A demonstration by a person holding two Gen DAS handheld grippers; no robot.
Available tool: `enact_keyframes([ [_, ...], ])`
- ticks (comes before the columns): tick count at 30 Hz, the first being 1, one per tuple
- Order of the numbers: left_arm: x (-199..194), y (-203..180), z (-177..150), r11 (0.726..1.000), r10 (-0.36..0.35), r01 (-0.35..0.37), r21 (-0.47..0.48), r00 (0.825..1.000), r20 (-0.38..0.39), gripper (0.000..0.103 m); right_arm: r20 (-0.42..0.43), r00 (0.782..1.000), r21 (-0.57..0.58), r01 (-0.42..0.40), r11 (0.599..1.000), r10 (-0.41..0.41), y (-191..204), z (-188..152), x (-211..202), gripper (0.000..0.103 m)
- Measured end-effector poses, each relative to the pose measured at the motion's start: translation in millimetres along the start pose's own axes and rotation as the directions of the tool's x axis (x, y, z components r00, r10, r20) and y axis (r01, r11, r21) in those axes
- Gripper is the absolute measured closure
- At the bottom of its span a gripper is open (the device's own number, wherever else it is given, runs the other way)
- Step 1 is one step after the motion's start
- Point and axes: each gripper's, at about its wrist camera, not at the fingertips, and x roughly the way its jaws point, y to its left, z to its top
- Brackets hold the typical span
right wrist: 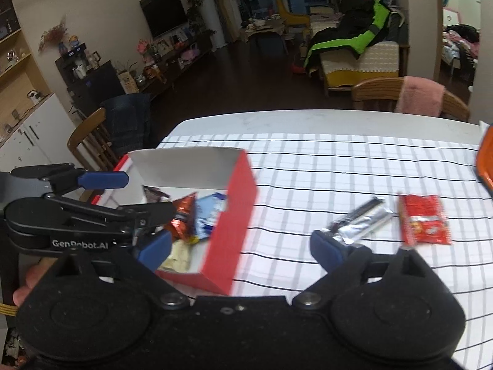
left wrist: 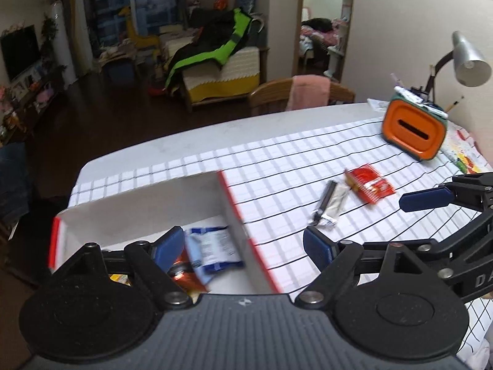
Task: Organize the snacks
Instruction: 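Move both grippers back from the box toward the silver bar and red chip bag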
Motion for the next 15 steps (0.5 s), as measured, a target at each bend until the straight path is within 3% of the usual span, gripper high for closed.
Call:
enact_keyframes([
  [9, 37.8, -58.4, 15.2, 0.993, -0.106, 0.109, 0.053, 0.993, -0.054, 0.013, -0.018, 0.997, -0.034, 0.072, 0.997, -0.073, -68.0, -7.4, -23.4, 0.000],
  [15, 75.9, -94.8, 30.0, 0.987, -0.129, 0.139, 0.080, 0.985, -0.117, 0.013, -0.037, 0.992, -0.029, 0.119, 0.992, -0.120, -122.8, -7.6, -22.1, 0.000],
])
